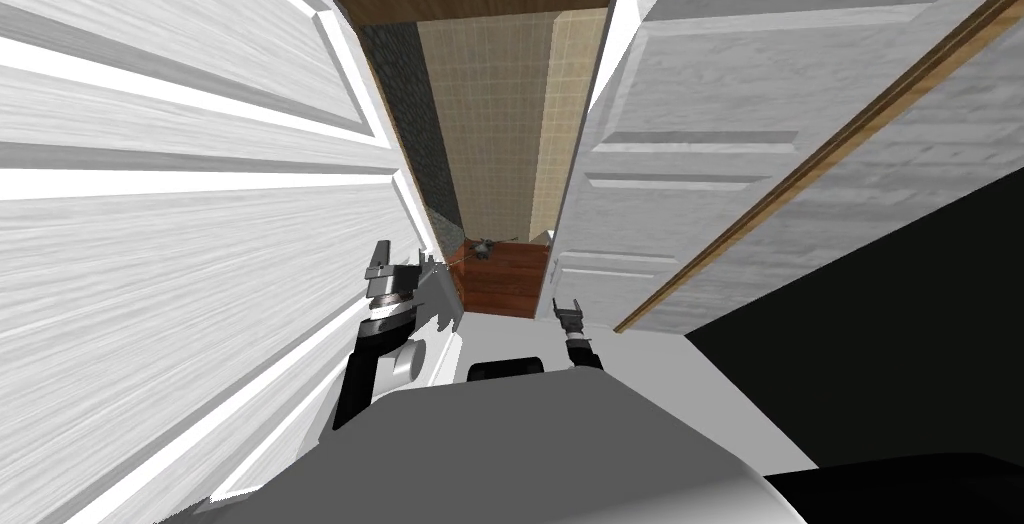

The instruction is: Pull the door open

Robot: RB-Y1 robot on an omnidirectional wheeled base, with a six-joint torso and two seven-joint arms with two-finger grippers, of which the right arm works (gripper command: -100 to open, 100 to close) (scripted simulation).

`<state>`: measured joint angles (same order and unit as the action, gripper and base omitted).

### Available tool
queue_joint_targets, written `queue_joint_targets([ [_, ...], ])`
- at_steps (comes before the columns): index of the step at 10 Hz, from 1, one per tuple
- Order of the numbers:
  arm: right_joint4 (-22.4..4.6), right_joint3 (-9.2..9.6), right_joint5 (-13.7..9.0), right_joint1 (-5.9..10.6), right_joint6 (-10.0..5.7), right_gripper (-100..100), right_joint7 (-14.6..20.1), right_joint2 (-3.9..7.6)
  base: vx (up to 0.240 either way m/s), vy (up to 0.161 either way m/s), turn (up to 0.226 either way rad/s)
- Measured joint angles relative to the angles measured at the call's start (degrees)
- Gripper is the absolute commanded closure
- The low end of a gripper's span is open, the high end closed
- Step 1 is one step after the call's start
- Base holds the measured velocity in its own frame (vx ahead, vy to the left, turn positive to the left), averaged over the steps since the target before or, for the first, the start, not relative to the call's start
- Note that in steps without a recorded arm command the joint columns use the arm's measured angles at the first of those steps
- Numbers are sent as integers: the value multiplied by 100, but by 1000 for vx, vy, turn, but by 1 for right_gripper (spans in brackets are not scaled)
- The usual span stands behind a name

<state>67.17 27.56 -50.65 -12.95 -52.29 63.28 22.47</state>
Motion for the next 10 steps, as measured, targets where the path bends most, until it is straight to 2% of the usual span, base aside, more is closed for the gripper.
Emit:
queue_joint_targets([
  [4,-279,127,-235,47,-72,-100,306,96,76,-24,56],
  [6,-572,218,-356,142,-150,-100,531,134,60,-27,53],
  [10,-743,140,-405,114,-242,-100,748,241,178,-2,123],
])
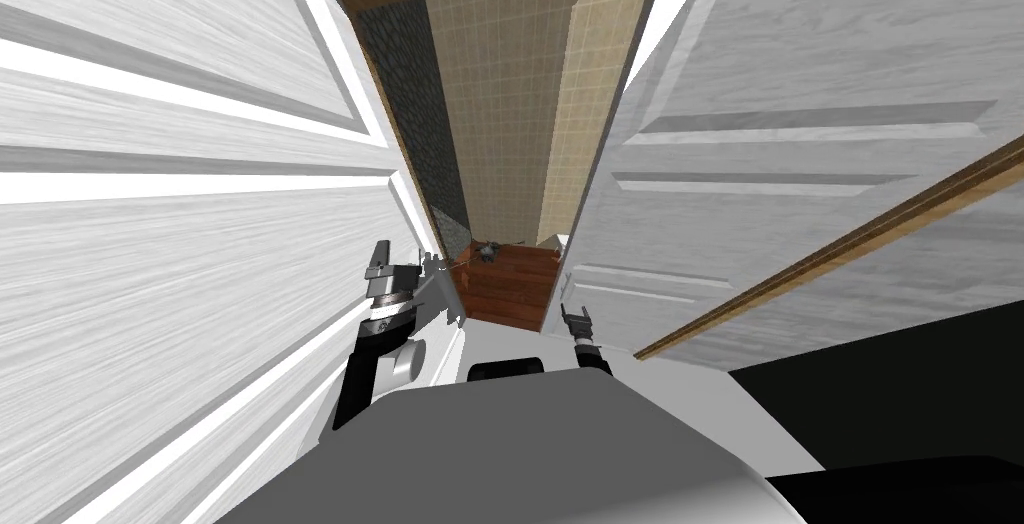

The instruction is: Pull the door open

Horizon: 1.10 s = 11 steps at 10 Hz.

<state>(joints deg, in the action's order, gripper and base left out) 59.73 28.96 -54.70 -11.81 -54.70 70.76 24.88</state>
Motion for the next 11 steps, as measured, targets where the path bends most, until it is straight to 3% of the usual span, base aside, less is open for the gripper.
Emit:
queue_joint_targets([
  [3,-400,-83,-29,80,-157,-100,310,78,170,-7,124],
  [5,-371,-182,-87,-55,-208,-100,458,236,154,-36,89],
  [7,-516,-214,-98,-24,-255,-100,577,272,83,-9,26],
  [8,-526,-215,-98,-20,-264,100,589,272,-7,-1,-6],
  [11,-519,-219,-101,-20,-249,100,580,276,-14,-1,2],
])
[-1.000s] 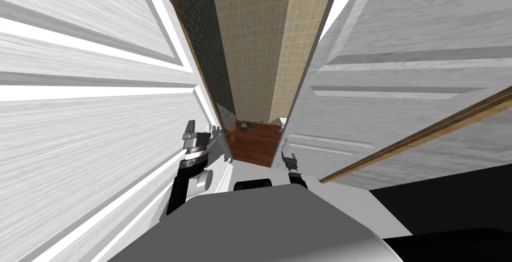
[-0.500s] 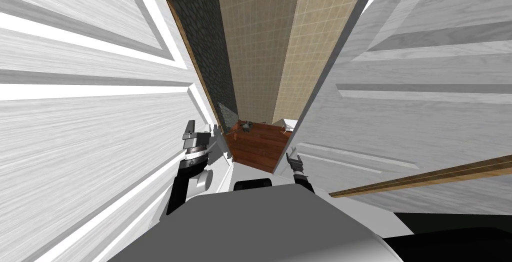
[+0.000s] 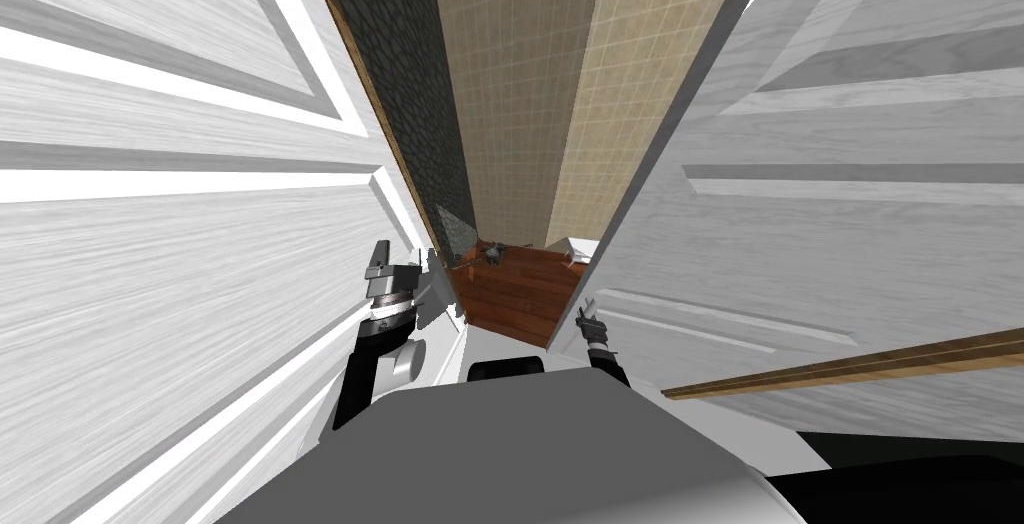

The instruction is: Pull the door open

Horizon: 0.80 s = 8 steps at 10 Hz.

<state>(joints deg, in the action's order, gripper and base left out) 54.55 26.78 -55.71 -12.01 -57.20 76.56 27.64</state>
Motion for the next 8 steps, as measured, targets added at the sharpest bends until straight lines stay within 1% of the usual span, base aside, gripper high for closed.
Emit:
queue_joint_targets([
  [2,-2,5,1,-4,7,100,-2,-3,0,0,0],
  [3,-2,5,1,-5,7,100,-1,-3,-112,-17,90],
  [6,46,148,75,-52,-94,100,161,153,-193,2,71],
  [7,29,225,111,-80,-129,100,231,193,-199,-45,88],
  [8,69,309,142,-140,-146,100,292,243,-210,-39,114],
])
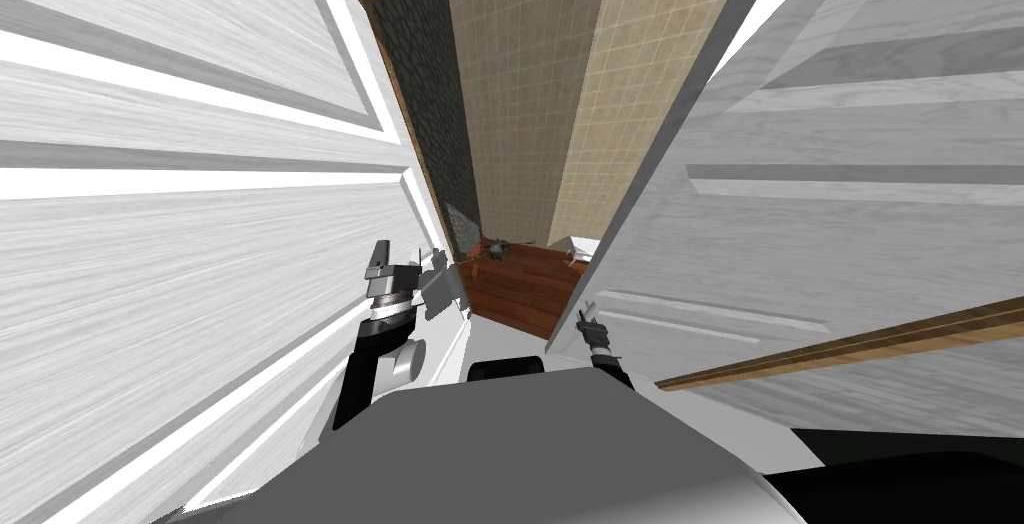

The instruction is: Pull the door open

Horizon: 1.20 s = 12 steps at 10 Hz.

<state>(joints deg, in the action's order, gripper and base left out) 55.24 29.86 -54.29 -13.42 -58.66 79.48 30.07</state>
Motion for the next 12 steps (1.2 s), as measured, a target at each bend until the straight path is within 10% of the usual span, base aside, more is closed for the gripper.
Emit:
queue_joint_targets([
  [12,-88,704,346,-238,-561,100,713,517,-200,-23,104],
])
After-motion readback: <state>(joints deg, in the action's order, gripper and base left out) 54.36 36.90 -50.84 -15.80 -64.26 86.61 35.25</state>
